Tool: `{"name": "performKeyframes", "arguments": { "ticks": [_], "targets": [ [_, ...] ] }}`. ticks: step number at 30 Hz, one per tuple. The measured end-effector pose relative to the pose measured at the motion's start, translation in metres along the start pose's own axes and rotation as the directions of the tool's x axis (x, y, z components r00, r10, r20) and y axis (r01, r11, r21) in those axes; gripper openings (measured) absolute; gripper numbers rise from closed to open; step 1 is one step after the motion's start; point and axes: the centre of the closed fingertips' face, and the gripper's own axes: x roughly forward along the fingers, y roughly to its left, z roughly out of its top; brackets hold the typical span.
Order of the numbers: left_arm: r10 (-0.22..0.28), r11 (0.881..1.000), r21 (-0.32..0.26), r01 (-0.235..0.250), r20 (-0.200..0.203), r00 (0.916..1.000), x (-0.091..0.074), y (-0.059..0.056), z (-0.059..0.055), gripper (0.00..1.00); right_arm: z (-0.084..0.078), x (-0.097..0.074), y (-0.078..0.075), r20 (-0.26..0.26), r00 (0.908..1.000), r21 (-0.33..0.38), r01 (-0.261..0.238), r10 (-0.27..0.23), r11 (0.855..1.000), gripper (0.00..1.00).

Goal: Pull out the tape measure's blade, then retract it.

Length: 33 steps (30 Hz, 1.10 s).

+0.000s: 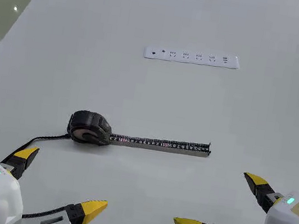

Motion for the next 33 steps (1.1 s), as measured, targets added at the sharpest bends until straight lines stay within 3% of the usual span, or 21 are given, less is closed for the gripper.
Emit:
{"name": "performKeyframes", "arguments": {
  "ticks": [23, 33],
  "targets": [
    [-0.009, 1.0, -0.005, 0.009, -0.002, 1.0, 0.005, -0.007, 0.001, 0.95, 0.005, 0.001, 0.002, -0.005, 0.9999, -0.007, -0.014, 0.014, 1.0, 0.96],
    [-0.011, 1.0, -0.008, 0.011, -0.036, 0.9993, 0.016, -0.003, -0.003, 0.93, 0.007, 0.006, -0.002, -0.01, 0.9996, -0.019, -0.028, 0.028, 0.999, 0.92]
  ]
}}
